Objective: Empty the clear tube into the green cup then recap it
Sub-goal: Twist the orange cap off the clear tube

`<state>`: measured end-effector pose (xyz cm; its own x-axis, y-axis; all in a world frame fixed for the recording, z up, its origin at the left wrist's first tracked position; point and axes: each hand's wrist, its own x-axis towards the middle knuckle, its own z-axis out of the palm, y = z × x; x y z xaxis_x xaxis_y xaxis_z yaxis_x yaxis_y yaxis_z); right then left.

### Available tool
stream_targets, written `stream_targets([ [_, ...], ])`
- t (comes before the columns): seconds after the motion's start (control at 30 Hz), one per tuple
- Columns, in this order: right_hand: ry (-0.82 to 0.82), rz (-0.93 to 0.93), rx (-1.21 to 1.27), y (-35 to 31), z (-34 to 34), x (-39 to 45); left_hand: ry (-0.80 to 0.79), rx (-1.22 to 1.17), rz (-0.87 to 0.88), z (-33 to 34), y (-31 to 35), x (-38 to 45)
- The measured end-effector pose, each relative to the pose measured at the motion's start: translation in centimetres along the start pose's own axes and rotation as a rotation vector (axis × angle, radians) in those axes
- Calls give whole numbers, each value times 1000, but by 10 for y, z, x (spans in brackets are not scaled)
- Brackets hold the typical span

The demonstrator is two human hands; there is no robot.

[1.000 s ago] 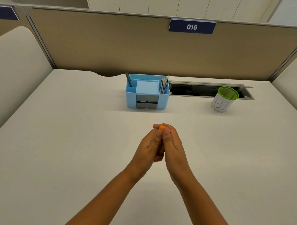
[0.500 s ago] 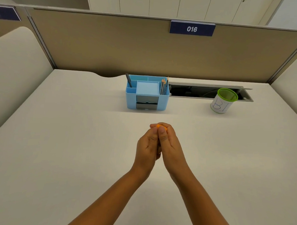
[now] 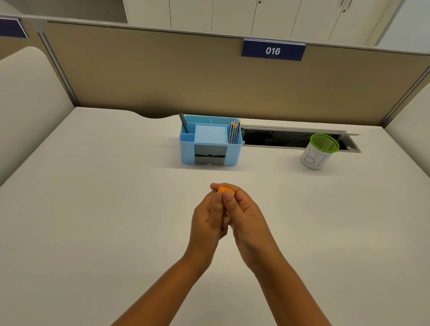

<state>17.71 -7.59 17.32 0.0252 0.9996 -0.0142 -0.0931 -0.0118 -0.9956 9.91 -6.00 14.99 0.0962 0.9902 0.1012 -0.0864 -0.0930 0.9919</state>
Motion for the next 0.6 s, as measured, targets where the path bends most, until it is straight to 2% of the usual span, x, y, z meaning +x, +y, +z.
stream_targets([
  [0.33, -48, -10, -85, -7, -5, 5, -27, -16, -11, -7, 5, 4],
  [0.6, -14, -10, 69, -5, -12, 13, -43, -9, 29, 0, 1, 5],
])
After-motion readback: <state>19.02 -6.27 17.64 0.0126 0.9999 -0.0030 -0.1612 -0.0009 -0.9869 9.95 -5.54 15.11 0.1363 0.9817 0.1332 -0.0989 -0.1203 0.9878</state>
